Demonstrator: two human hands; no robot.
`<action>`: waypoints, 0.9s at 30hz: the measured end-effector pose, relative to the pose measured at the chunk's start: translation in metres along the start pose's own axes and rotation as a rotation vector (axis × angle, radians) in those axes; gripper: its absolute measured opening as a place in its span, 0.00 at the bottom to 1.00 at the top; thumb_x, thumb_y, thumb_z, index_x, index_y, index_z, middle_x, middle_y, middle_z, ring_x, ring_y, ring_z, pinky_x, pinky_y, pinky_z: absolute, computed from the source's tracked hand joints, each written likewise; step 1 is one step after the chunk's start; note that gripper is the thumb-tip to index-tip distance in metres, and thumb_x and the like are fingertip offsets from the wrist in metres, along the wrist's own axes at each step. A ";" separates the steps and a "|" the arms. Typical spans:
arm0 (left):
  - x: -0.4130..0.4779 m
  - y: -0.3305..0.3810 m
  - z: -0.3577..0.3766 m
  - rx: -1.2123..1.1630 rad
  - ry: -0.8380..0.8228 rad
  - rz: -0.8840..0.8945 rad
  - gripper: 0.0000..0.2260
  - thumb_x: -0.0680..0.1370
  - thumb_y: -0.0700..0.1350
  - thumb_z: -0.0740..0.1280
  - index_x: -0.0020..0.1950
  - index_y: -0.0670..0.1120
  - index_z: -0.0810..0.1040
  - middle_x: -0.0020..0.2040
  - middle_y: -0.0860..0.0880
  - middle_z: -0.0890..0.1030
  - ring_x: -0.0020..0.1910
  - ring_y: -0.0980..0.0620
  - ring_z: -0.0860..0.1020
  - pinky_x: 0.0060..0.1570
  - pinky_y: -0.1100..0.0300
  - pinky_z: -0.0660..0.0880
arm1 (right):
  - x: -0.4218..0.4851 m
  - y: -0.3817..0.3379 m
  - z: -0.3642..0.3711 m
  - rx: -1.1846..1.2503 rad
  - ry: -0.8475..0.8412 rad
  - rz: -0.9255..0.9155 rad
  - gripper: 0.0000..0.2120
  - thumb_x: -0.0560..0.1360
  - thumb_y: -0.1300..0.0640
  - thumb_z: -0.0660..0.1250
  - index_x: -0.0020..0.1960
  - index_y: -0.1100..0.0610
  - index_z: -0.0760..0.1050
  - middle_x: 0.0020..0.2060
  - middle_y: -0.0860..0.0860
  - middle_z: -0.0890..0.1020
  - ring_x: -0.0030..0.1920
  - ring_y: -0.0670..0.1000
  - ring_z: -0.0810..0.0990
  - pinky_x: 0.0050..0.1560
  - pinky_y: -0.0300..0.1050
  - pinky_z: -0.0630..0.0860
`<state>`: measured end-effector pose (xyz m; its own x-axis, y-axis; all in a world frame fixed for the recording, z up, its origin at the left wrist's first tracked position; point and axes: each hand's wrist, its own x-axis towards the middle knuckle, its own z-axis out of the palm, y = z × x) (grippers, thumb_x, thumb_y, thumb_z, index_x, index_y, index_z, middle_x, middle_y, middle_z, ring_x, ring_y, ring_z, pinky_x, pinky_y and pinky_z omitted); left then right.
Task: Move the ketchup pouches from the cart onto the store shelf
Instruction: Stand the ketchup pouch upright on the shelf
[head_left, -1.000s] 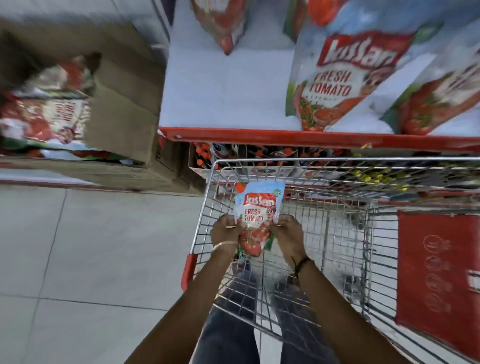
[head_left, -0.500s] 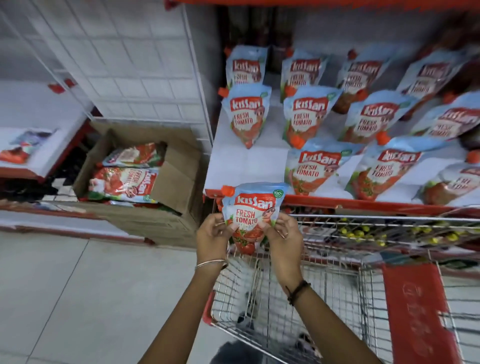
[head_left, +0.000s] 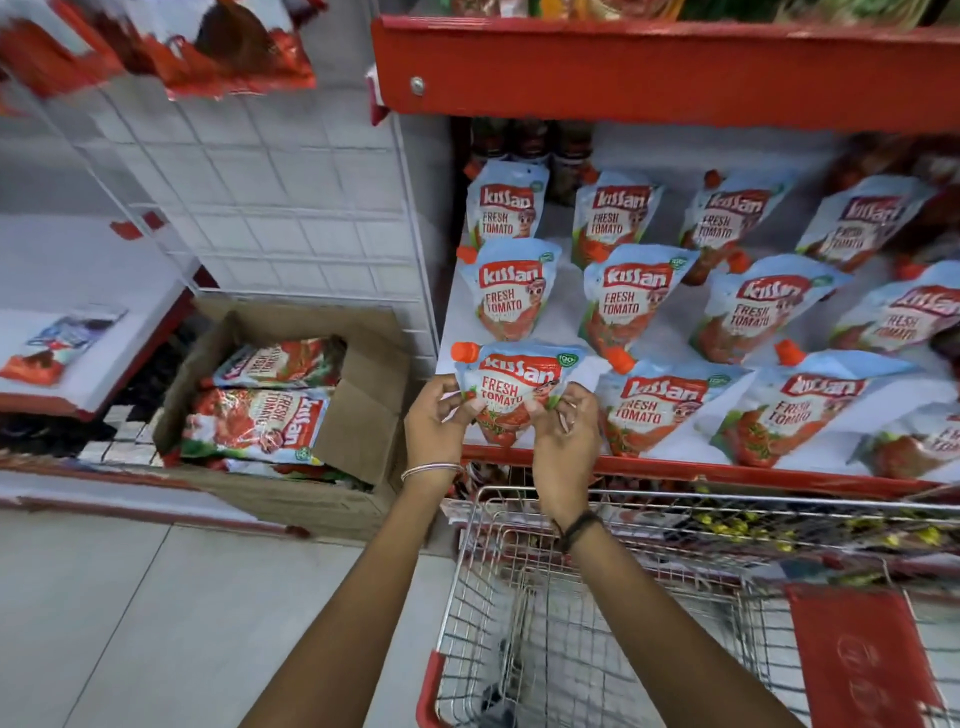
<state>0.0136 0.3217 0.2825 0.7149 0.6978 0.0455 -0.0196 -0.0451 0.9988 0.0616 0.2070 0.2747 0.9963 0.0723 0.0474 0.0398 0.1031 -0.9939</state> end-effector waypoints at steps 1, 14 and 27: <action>0.002 -0.002 0.001 0.008 -0.006 -0.003 0.13 0.70 0.30 0.69 0.41 0.48 0.75 0.45 0.43 0.80 0.40 0.55 0.80 0.40 0.65 0.78 | 0.002 0.003 0.000 0.003 -0.002 0.005 0.14 0.73 0.60 0.69 0.55 0.52 0.68 0.55 0.56 0.79 0.54 0.49 0.79 0.52 0.31 0.78; 0.002 -0.017 0.002 0.123 0.024 -0.032 0.11 0.72 0.33 0.68 0.51 0.43 0.75 0.47 0.47 0.81 0.43 0.60 0.79 0.38 0.77 0.75 | 0.003 0.030 0.003 -0.168 -0.007 -0.025 0.15 0.74 0.60 0.69 0.57 0.59 0.68 0.54 0.54 0.78 0.55 0.49 0.77 0.47 0.17 0.69; -0.030 -0.003 -0.002 0.161 0.226 0.179 0.14 0.76 0.40 0.66 0.61 0.46 0.71 0.60 0.45 0.76 0.58 0.55 0.75 0.62 0.51 0.74 | -0.027 0.026 -0.042 -0.396 -0.164 0.022 0.21 0.76 0.59 0.65 0.67 0.61 0.67 0.67 0.55 0.73 0.66 0.52 0.72 0.66 0.42 0.69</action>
<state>-0.0091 0.3019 0.2780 0.5368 0.8086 0.2410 -0.0073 -0.2812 0.9596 0.0389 0.1663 0.2431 0.9731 0.2302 0.0090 0.0767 -0.2868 -0.9549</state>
